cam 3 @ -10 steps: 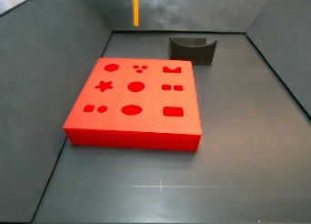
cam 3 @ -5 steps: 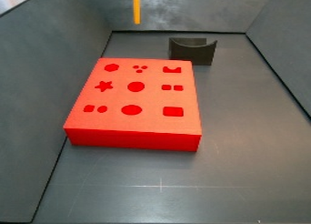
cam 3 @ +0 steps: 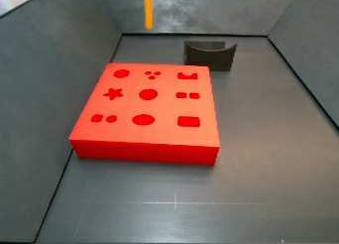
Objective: Pick up the square-circle object. Move up. Rotate the square-circle object. Move to above the board. Insert the square-circle object.
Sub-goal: Rotate the square-circle object.
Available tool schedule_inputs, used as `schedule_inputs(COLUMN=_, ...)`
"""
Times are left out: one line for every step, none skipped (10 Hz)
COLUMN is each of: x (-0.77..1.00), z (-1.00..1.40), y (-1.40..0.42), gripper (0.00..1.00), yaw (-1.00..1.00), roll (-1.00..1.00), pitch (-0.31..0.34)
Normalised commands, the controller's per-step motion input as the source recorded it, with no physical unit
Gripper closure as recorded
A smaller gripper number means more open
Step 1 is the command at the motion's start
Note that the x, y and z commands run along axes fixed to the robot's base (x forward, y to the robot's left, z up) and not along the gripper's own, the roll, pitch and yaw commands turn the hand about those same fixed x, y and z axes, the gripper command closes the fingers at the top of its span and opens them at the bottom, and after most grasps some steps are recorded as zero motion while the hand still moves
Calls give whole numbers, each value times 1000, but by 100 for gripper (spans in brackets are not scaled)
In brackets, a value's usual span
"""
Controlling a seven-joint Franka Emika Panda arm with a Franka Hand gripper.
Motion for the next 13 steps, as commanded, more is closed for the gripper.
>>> schedule_inputs(x=0, z=0, y=0, gripper=100, yaw=-235, roll=57, pitch=-5)
schedule_inputs(x=0, z=-1000, y=0, gripper=100, yaw=-168, roll=-154, pitch=-8)
schedule_inputs(x=11, z=-1000, y=0, gripper=100, yaw=-121, roll=-153, pitch=-24)
schedule_inputs(x=22, z=-1000, y=1, gripper=100, yaw=-85, roll=-147, pitch=-36)
schedule_inputs(x=21, z=-1000, y=3, gripper=100, yaw=-53, roll=-133, pitch=-49)
schedule_inputs(x=18, z=-1000, y=4, gripper=100, yaw=-40, roll=-126, pitch=-59)
schedule_inputs(x=18, z=-1000, y=5, gripper=100, yaw=-34, roll=-121, pitch=-66)
schedule_inputs(x=20, z=-1000, y=6, gripper=100, yaw=-31, roll=-116, pitch=-72)
schedule_inputs(x=21, z=-870, y=7, gripper=100, yaw=-28, roll=-114, pitch=-69)
schedule_inputs(x=17, z=-647, y=7, gripper=100, yaw=-26, roll=-111, pitch=-67)
schedule_inputs(x=16, z=-484, y=7, gripper=100, yaw=-25, roll=-108, pitch=-69)
schedule_inputs(x=12, z=-272, y=8, gripper=100, yaw=-24, roll=-103, pitch=-72)
schedule_inputs(x=13, z=-219, y=9, gripper=100, yaw=-24, roll=-102, pitch=-74)
